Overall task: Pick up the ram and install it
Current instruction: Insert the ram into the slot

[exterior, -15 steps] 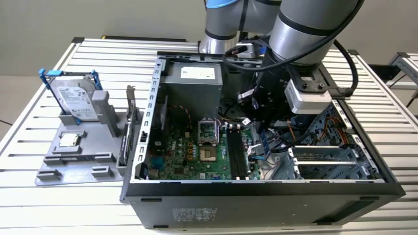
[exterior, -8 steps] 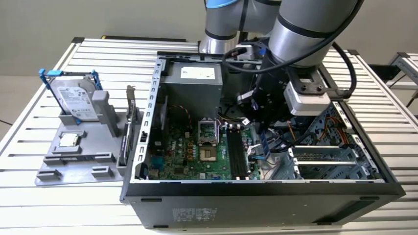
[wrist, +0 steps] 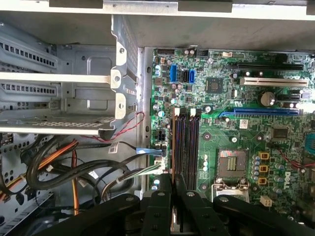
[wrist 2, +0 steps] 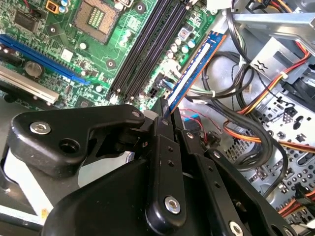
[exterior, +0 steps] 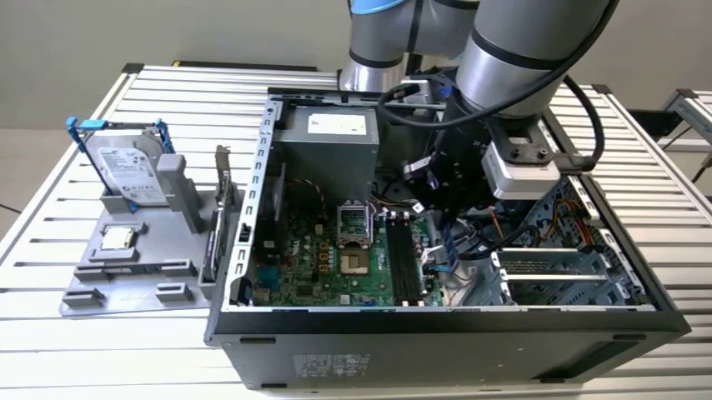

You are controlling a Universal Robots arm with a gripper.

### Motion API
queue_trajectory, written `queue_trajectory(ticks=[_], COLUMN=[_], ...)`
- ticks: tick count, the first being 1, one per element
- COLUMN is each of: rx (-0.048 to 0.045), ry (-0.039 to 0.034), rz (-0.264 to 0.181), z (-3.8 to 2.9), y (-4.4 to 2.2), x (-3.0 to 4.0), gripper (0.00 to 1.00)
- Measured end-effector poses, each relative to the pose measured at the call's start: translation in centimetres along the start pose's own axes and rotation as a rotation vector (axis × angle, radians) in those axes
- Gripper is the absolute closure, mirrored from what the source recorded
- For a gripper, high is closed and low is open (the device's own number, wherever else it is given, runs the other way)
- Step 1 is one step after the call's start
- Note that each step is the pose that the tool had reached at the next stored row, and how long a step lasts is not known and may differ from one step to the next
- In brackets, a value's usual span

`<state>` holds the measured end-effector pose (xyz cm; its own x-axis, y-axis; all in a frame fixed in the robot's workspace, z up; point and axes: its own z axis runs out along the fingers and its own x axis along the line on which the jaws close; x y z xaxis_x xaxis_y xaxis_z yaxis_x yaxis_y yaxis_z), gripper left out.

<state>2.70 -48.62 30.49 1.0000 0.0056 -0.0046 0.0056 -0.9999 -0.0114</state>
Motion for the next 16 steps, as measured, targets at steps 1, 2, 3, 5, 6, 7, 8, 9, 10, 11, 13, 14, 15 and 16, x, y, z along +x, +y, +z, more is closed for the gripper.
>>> queue_trajectory(ticks=[1,2,3,5,6,7,8,9,10,11,13,14,15,16], rx=[0.0001,0.0,0.0,0.0001,0.0,-0.0001,-0.0001,0.0,0.0,-0.0001,0.0,0.0,0.0001,0.0003], ry=[-0.0001,0.0,0.0,0.0,0.0,0.0,0.0,0.0,0.0,0.0,0.0,0.0,0.0,0.0], rz=[0.0,0.0,0.0,0.0,0.0,0.0,0.0,0.0,0.0,0.0,0.0,0.0,0.0,0.0], z=[0.04,0.09,0.13,0.21,0.25,0.29,0.33,0.36,0.4,0.4,0.45,0.47,0.48,0.52], y=[0.0,0.0,0.0,0.0,0.0,0.0,0.0,0.0,0.0,0.0,0.0,0.0,0.0,0.0], x=[0.0,0.0,0.0,0.0,0.0,0.0,0.0,0.0,0.0,0.0,0.0,0.0,0.0,0.0], gripper=[1.0,1.0,1.0,1.0,1.0,1.0,1.0,1.0,1.0,1.0,1.0,1.0,1.0,1.0])
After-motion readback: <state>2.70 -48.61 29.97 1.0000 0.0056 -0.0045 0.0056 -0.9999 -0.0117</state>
